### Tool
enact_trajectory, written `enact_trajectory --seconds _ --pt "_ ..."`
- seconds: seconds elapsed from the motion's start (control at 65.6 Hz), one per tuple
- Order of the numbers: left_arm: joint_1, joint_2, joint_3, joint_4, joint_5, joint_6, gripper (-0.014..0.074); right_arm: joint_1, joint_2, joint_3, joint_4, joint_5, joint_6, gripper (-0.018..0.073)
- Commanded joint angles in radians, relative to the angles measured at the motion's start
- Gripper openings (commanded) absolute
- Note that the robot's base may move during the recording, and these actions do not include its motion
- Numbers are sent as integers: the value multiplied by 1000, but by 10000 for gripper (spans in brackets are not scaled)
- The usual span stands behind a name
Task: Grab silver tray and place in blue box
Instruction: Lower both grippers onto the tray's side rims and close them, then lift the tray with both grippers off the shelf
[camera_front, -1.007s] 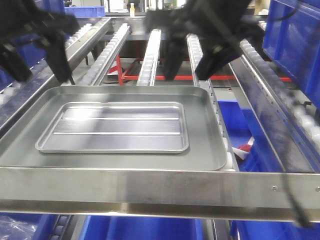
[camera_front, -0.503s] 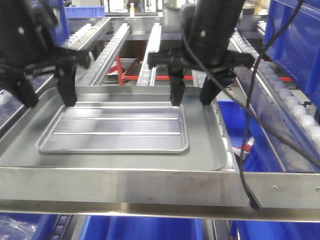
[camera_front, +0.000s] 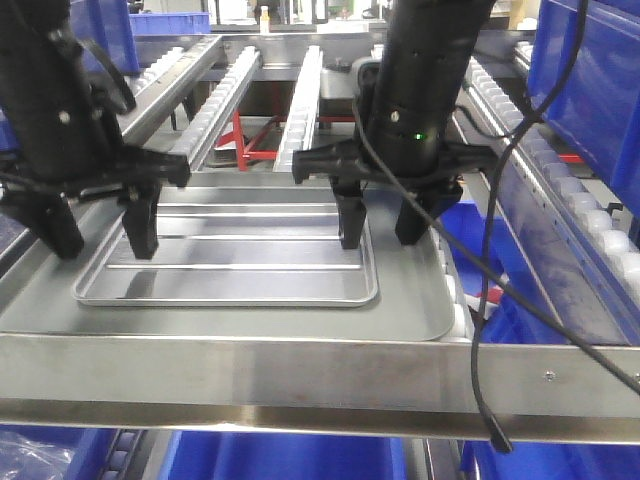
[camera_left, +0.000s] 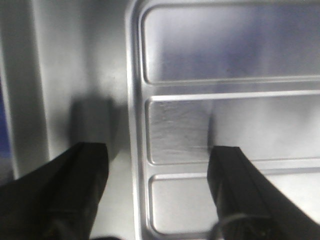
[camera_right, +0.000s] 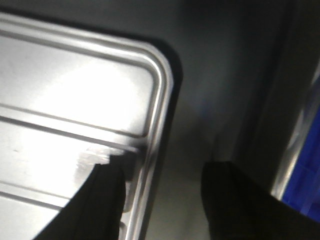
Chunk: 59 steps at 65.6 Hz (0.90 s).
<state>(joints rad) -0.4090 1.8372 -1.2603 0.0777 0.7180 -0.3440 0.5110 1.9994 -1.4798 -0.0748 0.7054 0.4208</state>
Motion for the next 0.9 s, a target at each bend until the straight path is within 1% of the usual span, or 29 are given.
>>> enact_trajectory --seconds 0.0,0.107,0.214,0.32,0.412,0.427,0.442,0.503,0.564,0.717,0.885 --pt "2 -32 -32 5 -27 -11 345 -2 -42 -33 -7 -37 2 427" --pt "2 -28 -32 5 -29 -11 325 0 -27 -33 -7 -36 2 356" --pt "2 -24 -32 5 -38 -11 252 1 -17 -33 -7 -36 2 266" --pt "11 -24 -32 5 -58 -11 136 2 -15 -33 -7 -36 2 187" --pt "19 -24 -32 8 -65 -11 6 2 -15 -33 -7 -32 2 78" --pt "21 -24 -32 8 -68 -11 -25 2 -15 -33 -7 -32 2 48" --pt "23 -24 -32 5 -67 -11 -47 2 -15 -33 -7 -32 2 41" --pt "28 -24 -32 5 -67 -11 -115 2 -15 -33 -7 -32 2 60" --pt "30 -24 -32 5 -69 -11 -94 2 -15 -33 -7 -29 2 59" --pt "30 -42 -36 3 -43 -11 -97 2 -46 -34 -8 -6 2 59" --pt "30 -112 -63 -3 -10 -11 -97 2 -127 -34 -14 43 2 59"
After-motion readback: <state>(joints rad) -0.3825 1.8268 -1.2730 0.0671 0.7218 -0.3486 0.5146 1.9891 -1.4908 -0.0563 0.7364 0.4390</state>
